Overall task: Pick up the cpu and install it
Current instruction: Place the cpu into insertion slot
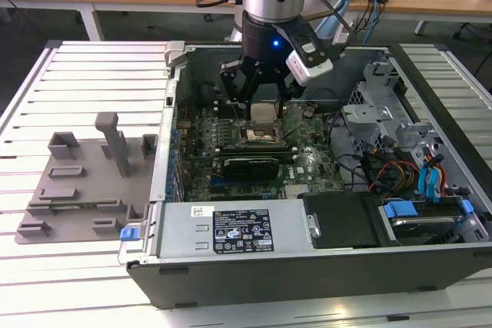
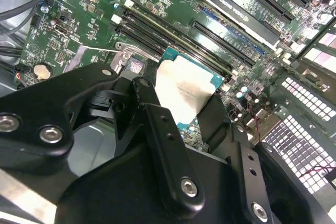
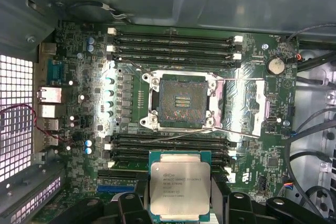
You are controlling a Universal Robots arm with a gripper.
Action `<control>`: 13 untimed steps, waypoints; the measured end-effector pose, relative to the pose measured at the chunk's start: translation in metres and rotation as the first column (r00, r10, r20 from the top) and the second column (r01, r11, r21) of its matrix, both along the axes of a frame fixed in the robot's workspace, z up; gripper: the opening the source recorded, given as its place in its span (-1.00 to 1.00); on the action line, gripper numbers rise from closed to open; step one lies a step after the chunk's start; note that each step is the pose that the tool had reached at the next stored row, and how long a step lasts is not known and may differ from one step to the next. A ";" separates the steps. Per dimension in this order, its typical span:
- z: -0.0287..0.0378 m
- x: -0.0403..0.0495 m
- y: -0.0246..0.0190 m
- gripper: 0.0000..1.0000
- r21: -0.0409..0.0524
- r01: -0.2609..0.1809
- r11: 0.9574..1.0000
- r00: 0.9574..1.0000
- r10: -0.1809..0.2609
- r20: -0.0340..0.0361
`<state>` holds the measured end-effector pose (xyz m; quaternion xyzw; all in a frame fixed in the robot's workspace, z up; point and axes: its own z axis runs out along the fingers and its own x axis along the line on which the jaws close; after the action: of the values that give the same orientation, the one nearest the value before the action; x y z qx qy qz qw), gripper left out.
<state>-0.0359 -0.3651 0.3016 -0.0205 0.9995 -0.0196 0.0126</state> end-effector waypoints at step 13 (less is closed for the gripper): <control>-0.0002 0.0000 0.0000 0.10 -0.002 0.247 0.969 0.969 -0.247 0.000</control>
<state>-0.0359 -0.3651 0.3015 0.1041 0.9943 -0.0221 0.0100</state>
